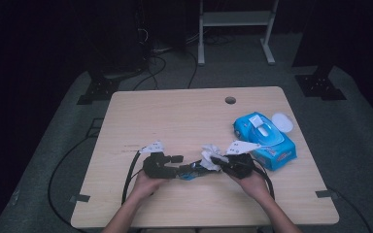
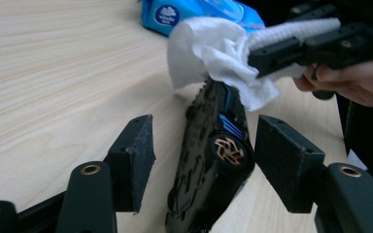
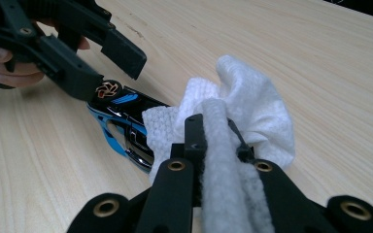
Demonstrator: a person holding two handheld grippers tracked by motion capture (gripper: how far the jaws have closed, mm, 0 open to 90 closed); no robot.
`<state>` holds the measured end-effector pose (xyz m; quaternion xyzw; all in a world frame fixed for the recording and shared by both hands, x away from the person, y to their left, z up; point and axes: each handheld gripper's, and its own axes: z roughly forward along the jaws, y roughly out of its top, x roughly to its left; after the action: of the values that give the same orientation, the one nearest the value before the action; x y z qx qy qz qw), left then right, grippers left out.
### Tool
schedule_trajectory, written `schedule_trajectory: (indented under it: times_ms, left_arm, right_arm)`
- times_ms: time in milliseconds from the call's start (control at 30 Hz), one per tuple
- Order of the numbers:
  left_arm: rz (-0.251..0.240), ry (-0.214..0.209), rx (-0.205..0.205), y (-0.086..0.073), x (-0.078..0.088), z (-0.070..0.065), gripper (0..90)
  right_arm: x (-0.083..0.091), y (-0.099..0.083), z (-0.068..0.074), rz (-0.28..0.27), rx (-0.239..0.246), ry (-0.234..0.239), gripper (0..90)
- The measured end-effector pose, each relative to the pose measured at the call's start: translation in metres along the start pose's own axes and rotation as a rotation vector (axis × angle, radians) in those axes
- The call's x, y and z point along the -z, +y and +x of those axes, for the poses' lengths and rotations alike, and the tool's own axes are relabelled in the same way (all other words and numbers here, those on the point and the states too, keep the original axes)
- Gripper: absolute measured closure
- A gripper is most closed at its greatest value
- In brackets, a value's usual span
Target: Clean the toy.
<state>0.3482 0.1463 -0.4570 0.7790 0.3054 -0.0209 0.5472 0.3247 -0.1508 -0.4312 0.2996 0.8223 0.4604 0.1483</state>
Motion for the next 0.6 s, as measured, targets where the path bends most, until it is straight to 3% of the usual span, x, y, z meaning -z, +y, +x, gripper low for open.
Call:
schedule_trajectory:
  times_ms: [200, 367, 500, 600]
  left_arm:
    - [0.011, 0.005, -0.037, 0.0006, -0.0004, -0.0035, 43.1]
    - [0.013, 0.001, -0.031, -0.001, -0.0019, -0.0028, 44.4]
    - [0.025, 0.007, -0.055, -0.0002, -0.0027, -0.0063, 43.9]
    - [0.029, 0.002, -0.06, -0.0005, -0.0037, -0.0071, 42.8]
  right_arm:
    - [0.0003, -0.001, -0.0004, -0.006, -0.007, 0.005, 84.9]
    - [0.0031, 0.0008, -0.0015, 0.01, -0.02, 0.026, 84.9]
    - [0.0041, 0.0058, -0.0044, -0.011, -0.032, 0.011, 84.9]
    - [0.0008, 0.0029, -0.0032, 0.004, -0.022, 0.005, 84.9]
